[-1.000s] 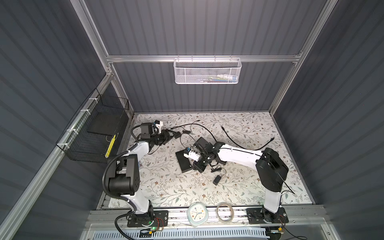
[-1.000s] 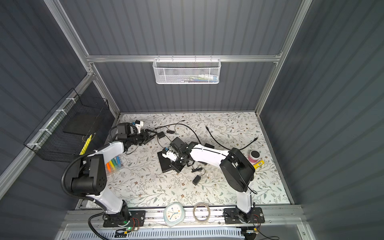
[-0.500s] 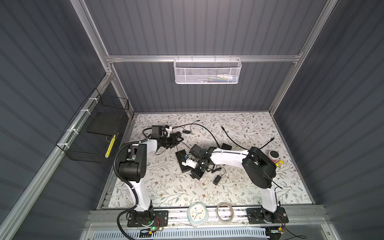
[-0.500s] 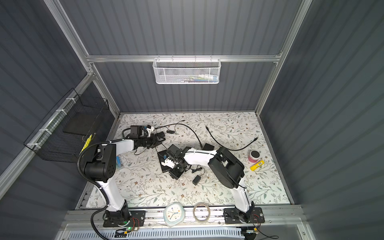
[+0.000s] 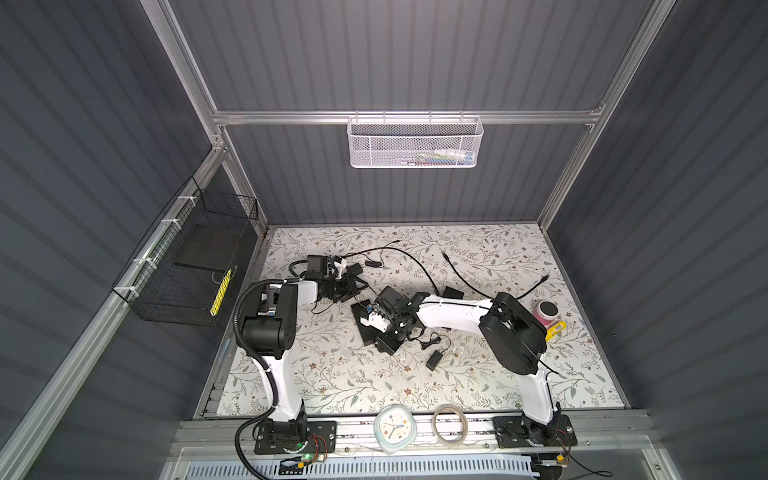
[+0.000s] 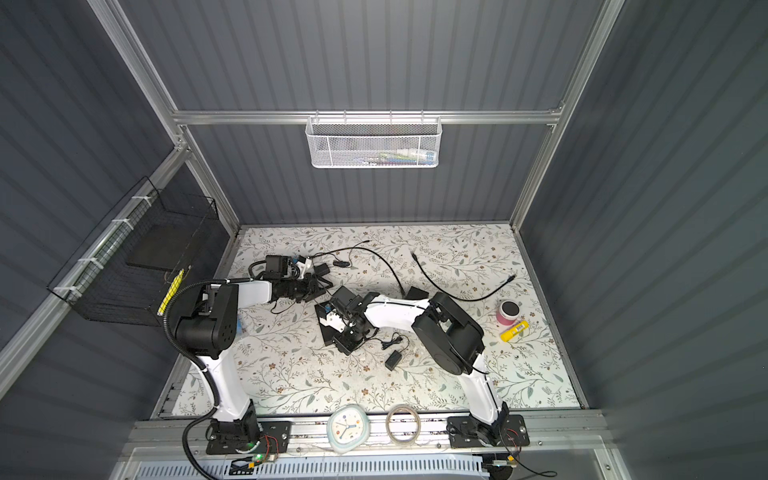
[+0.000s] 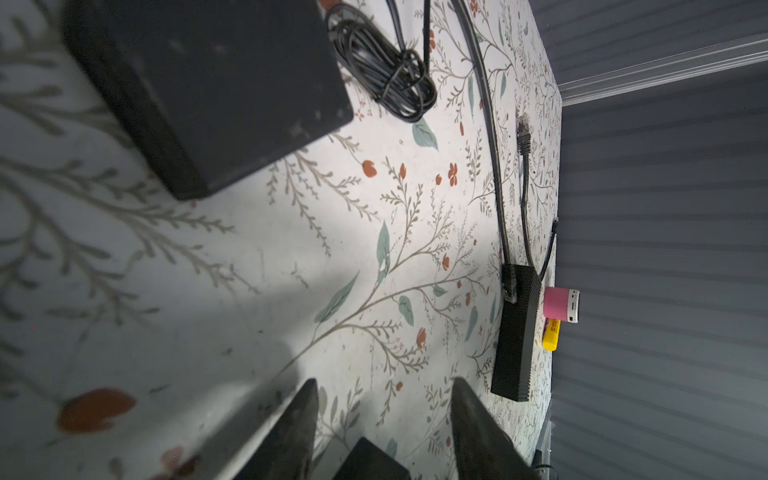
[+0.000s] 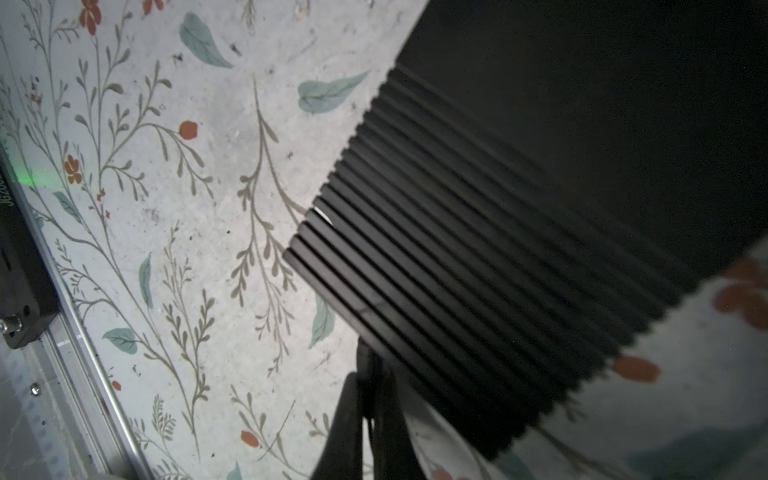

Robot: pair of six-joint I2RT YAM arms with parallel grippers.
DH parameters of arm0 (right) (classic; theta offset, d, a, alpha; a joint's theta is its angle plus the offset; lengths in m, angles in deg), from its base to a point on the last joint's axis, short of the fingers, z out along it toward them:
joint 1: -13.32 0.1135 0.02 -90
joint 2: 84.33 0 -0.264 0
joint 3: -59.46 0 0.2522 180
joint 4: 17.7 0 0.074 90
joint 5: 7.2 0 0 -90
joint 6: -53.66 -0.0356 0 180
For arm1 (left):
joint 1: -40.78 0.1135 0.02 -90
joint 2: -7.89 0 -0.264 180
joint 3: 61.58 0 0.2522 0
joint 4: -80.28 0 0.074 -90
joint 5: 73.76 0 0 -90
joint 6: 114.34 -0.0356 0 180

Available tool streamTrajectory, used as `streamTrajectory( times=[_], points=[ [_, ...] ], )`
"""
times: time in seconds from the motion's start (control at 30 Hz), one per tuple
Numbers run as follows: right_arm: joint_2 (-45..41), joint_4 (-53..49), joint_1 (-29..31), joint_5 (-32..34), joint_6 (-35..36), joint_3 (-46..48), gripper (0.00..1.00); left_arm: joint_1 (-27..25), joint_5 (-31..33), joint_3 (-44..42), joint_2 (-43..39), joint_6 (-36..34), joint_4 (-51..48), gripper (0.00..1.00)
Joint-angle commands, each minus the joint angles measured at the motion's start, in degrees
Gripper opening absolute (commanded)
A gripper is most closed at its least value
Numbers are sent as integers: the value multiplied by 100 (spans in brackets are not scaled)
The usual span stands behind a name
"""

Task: Insert the plug into the switch port

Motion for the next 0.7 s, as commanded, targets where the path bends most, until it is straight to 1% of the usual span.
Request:
streamTrajectory(
  times=[0.0, 0.2, 0.27, 0.3, 0.67],
  points=[
    [122, -2, -44, 130, -144, -121, 0, 13, -46, -106, 28, -155, -41, 52],
    [63, 64, -116, 132, -254, -130, 0, 13, -45, -218, -23, -190, -71, 51],
    [44, 82, -137, 367, -266, -132, 0, 13, -34, -261, -45, -190, -56, 52],
    [36, 81, -144, 375, -276, -142, 0, 13, -35, -276, -45, -190, -63, 52],
    [-79, 121, -175, 253, -383, -132, 0, 16, 44, -355, -138, -276, -196, 51]
  ],
)
